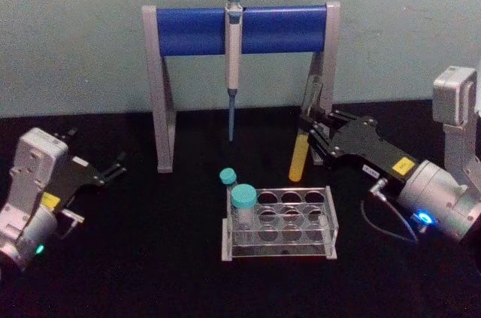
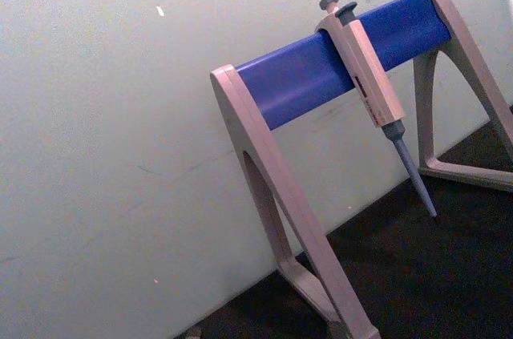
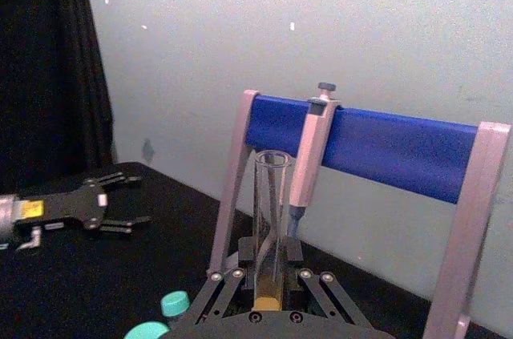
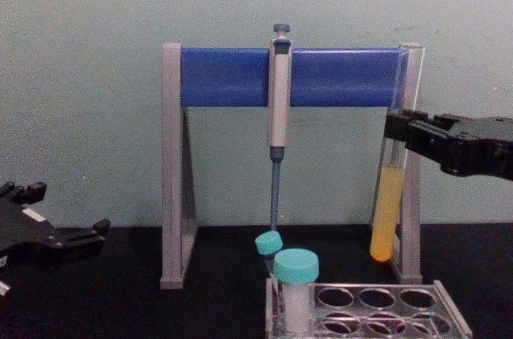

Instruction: Pick up the test tube from the test tube rack, shake it, then place it back into the test tube rack.

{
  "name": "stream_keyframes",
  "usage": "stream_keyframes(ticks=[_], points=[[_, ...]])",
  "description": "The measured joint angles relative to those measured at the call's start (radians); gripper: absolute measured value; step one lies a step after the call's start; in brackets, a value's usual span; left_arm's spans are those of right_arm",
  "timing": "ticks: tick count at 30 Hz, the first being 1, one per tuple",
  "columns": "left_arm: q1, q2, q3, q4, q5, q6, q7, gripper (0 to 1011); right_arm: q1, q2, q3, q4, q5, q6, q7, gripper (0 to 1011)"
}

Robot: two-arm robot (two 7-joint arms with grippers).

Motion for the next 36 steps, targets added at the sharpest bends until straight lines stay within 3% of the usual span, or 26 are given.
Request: stream_keyframes(ticks=[14,36], points=[[0.000,0.000,0.000,0.000,0.000,0.000,0.000,1010,-0.015,0.038,-0.024,0.002,0.028,-0.010,0.027,213],[0.000,0.000,0.000,0.000,0.000,0.000,0.000,1010,0.011,0.028,-0.054,0.054,0.014,-0.019,0.019,214]])
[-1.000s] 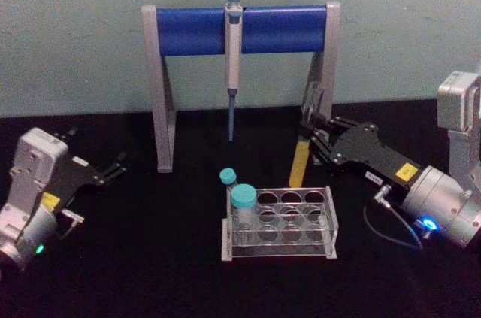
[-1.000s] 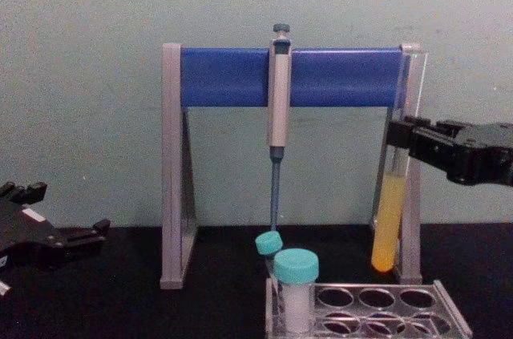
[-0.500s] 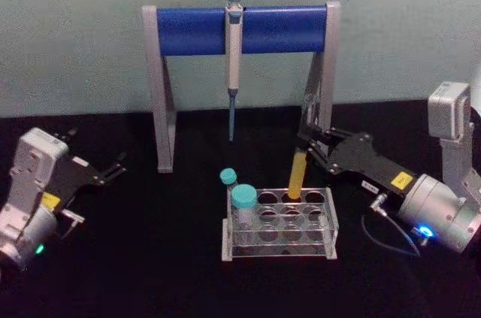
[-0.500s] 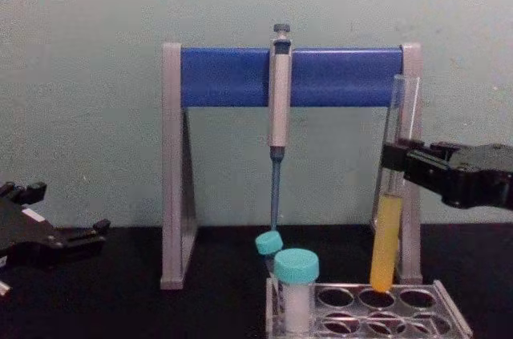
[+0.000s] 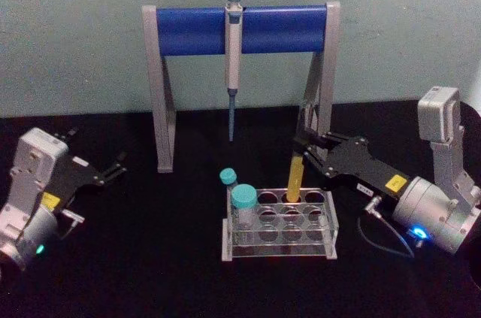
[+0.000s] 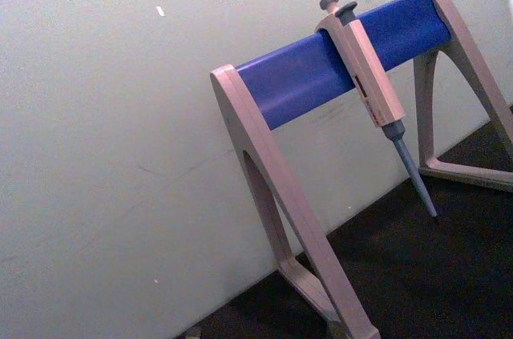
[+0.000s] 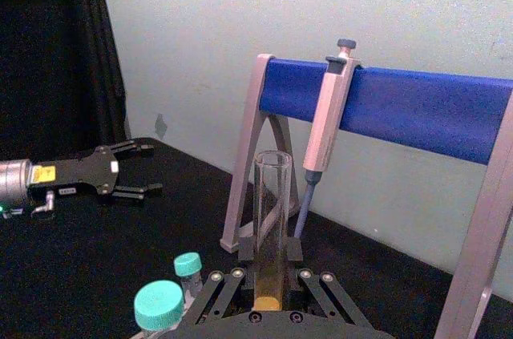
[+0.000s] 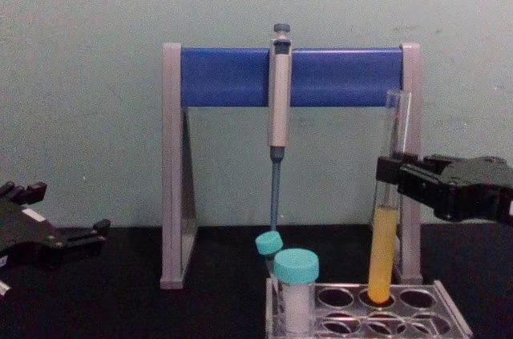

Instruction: Pick up the test tube from the test tube rack, shake it, then place it back into the test tube rack.

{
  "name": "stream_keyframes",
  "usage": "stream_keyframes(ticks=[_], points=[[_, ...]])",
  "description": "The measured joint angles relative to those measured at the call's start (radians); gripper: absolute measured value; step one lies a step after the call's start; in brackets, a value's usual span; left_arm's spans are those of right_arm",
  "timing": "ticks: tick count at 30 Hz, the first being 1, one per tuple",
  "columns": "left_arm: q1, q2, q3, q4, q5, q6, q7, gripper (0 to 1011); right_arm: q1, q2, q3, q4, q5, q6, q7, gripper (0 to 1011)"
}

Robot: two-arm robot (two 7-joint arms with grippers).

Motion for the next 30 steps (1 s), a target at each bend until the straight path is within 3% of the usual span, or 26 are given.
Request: stream_keyframes(ticks=[30], points=[[0.000,0.000,0.000,0.000,0.000,0.000,0.000,1010,0.003,-0.020,-0.021,0.070,-0.007,0.007,0.006,214]])
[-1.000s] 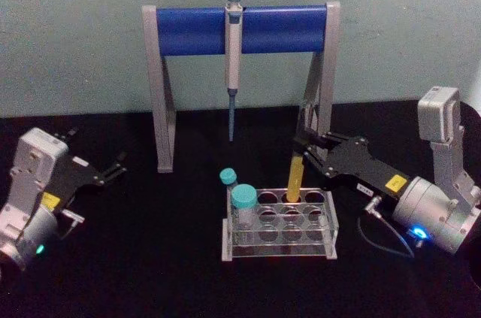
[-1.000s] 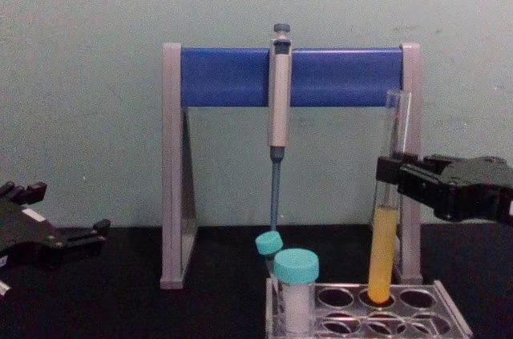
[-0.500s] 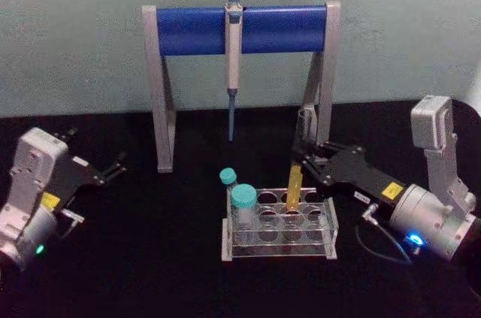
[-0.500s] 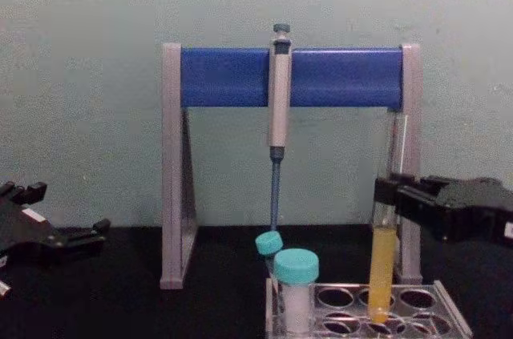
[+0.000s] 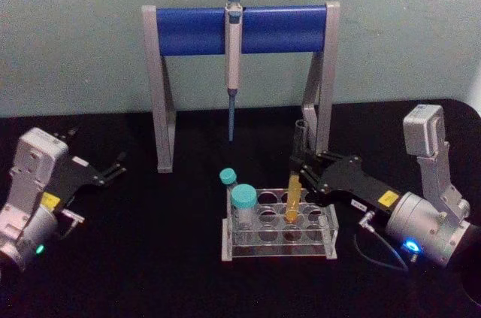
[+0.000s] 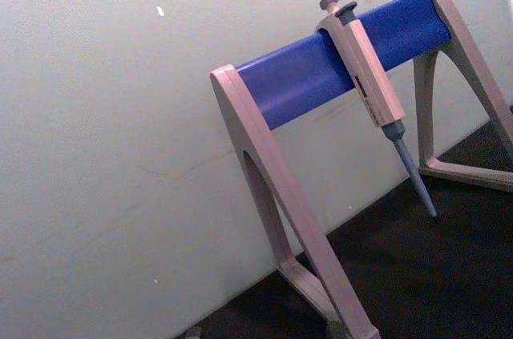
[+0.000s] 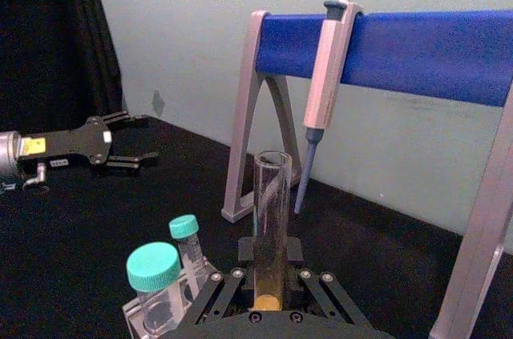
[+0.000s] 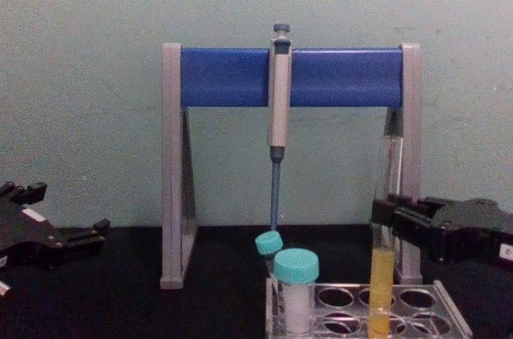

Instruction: Pick up the test tube from the test tube rack, shake it, then place it back into the test tube rack.

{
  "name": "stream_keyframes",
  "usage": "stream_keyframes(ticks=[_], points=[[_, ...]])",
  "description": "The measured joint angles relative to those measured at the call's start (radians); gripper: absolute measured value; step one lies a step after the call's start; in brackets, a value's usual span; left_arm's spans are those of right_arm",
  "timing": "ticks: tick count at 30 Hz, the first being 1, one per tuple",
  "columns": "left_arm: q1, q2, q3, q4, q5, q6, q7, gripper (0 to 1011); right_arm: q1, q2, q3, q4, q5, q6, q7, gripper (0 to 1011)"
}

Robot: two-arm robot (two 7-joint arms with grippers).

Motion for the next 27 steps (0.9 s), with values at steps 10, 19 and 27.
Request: stream_keyframes(ticks=[10,19,27], points=[[0.000,0.000,0.000,0.000,0.000,0.000,0.000,1009,0.000,-0.005,-0.003,0.015,0.000,0.005,0.000,214],[0.000,0.000,0.000,0.000,0.000,0.000,0.000,1009,0.000,-0.009,-0.006,0.024,0.000,0.008,0.000,214],[0.000,0.000,0.000,0.000,0.000,0.000,0.000,1010,0.001,-0.012,-0.009,0.030,-0.004,0.014,-0.003,214]])
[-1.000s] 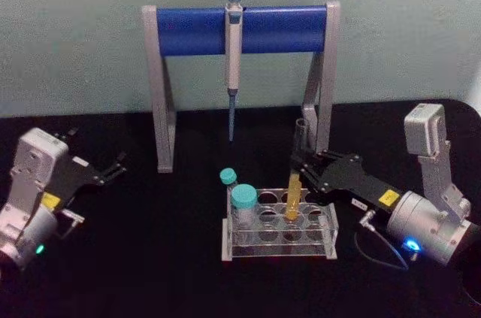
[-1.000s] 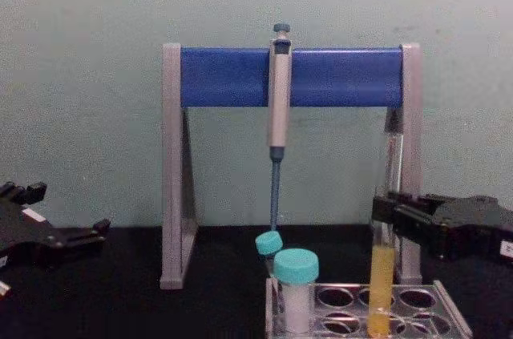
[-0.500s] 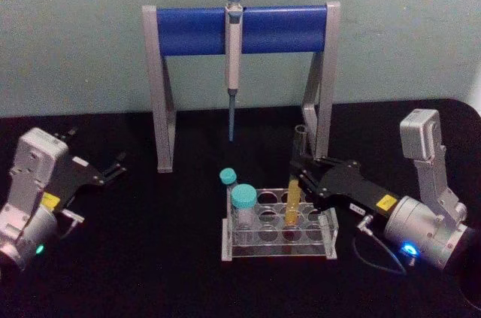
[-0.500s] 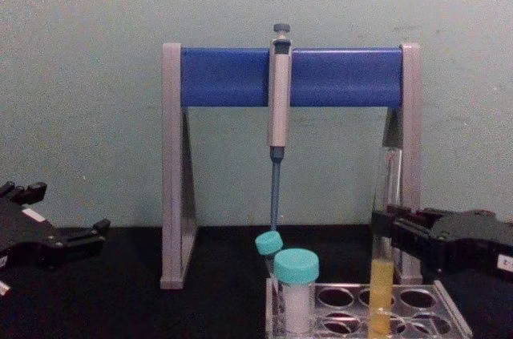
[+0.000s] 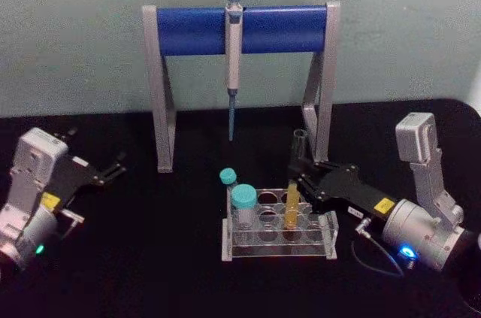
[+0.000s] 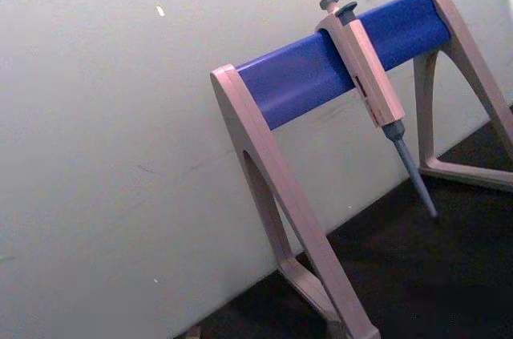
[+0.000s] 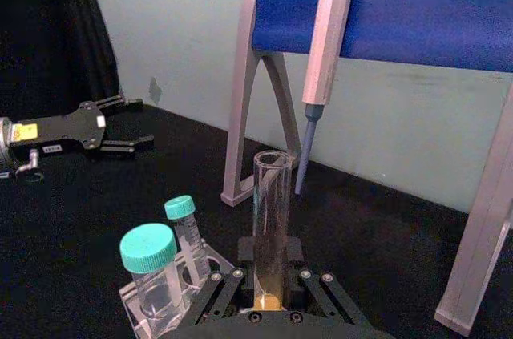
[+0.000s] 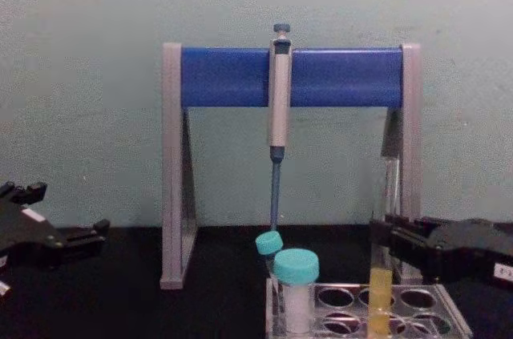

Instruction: Pick up the test tube from the test tube rack, shake it, then place it back into the test tube rack.

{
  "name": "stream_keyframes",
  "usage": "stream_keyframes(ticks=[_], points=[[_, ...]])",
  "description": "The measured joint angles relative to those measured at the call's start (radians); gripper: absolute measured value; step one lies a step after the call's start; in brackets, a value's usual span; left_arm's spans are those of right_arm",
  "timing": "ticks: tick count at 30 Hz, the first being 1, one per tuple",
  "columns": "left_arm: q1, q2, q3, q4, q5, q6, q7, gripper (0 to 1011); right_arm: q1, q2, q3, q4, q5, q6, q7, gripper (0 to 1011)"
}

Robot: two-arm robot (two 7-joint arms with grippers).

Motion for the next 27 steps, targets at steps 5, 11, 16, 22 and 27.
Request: stream_keyframes(ticks=[5,11,16,22,27], points=[[0.000,0.000,0.000,0.000,0.000,0.000,0.000,1010,0.000,-0.001,0.000,0.001,-0.002,0.002,-0.002,214],[0.000,0.000,0.000,0.000,0.000,0.000,0.000,1010,0.000,-0.003,-0.001,0.002,-0.007,0.001,-0.006,214],[0.000,0.000,0.000,0.000,0.000,0.000,0.000,1010,0.000,-0.003,-0.001,0.001,-0.008,0.001,-0.006,214],[0.000,0.000,0.000,0.000,0.000,0.000,0.000,1009,0.000,-0.003,-0.001,0.001,-0.007,0.000,-0.006,213],[0.000,0.000,0.000,0.000,0.000,0.000,0.000,1010,0.000,-0.002,0.000,0.000,-0.006,0.000,-0.006,244]])
